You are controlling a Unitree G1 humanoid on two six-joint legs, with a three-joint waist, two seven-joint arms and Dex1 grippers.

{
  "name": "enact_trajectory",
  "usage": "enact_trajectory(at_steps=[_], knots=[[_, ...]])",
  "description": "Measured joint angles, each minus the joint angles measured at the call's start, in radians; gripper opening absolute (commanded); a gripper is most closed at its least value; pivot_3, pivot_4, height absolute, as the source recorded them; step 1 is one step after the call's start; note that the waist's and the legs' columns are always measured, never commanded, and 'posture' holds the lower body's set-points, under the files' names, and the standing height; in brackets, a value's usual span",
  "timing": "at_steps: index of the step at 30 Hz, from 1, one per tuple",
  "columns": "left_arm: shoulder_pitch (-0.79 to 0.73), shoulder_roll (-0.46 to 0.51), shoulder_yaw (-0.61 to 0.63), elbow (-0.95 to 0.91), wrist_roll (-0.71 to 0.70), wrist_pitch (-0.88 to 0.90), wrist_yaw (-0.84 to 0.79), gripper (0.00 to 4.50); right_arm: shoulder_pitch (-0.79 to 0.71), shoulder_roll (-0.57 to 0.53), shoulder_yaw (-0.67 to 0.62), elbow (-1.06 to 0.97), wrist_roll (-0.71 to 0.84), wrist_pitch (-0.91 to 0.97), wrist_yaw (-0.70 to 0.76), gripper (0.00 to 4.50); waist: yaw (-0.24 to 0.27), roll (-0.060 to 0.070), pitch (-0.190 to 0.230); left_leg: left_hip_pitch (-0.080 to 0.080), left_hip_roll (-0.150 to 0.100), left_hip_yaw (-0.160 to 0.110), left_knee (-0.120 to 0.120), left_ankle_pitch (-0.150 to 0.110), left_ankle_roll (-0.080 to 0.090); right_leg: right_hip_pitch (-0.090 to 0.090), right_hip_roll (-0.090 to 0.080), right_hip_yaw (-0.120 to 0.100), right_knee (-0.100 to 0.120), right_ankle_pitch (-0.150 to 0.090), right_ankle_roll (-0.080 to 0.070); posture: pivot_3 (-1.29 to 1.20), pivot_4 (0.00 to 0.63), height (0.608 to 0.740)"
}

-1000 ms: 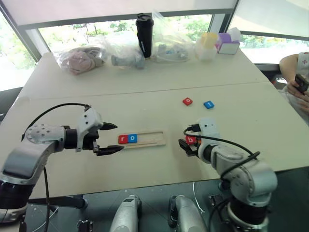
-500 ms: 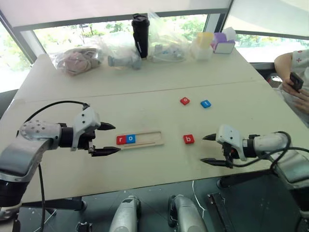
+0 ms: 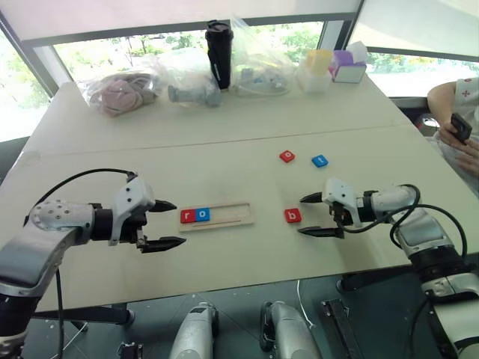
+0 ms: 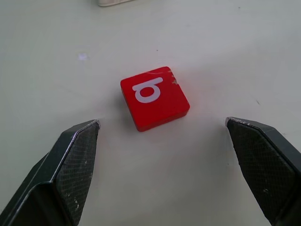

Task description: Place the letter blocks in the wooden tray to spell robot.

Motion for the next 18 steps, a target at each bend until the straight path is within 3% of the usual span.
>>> enact_trajectory(at_steps=[4, 5, 10, 18], knots=[[0.001, -0.001, 0.000, 0.000, 0.000, 0.001, 0.009, 4.50, -0.013, 0.025, 0.007, 0.016, 0.003, 0.000, 0.022, 1.46, 0.005, 0.000, 0.000, 0.000, 0.001, 0.000, 0.000, 0.000, 0.000, 0.000, 0.002, 0.000, 0.000, 0.000, -0.001, 0.00, 0.150, 0.740], [0.001, -0.001, 0.000, 0.000, 0.000, 0.001, 0.009, 4.50, -0.015, 0.027, 0.007, 0.016, 0.003, 0.000, 0.029, 1.13, 0.007, 0.000, 0.000, 0.000, 0.001, 0.000, 0.000, 0.000, 0.000, 0.000, 0.002, 0.000, 0.000, 0.000, -0.001, 0.00, 0.150, 0.740], [0.006, -0.001, 0.000, 0.001, 0.001, -0.003, 0.009, 4.50, -0.017, 0.029, 0.005, -0.003, 0.017, 0.036, 0.035, 1.15, 0.006, 0.000, 0.000, 0.000, 0.001, 0.000, 0.000, 0.000, 0.000, 0.000, 0.002, 0.001, 0.000, 0.001, -0.001, 0.00, 0.150, 0.740], [0.024, 0.007, 0.025, 0.005, 0.001, -0.008, 0.008, 4.50, -0.119, 0.101, 0.018, -0.251, 0.066, 0.223, -0.018, 1.15, 0.004, 0.000, 0.000, 0.001, 0.004, 0.000, 0.000, 0.000, 0.000, -0.001, 0.005, 0.001, 0.001, 0.001, -0.002, 0.00, 0.150, 0.740]])
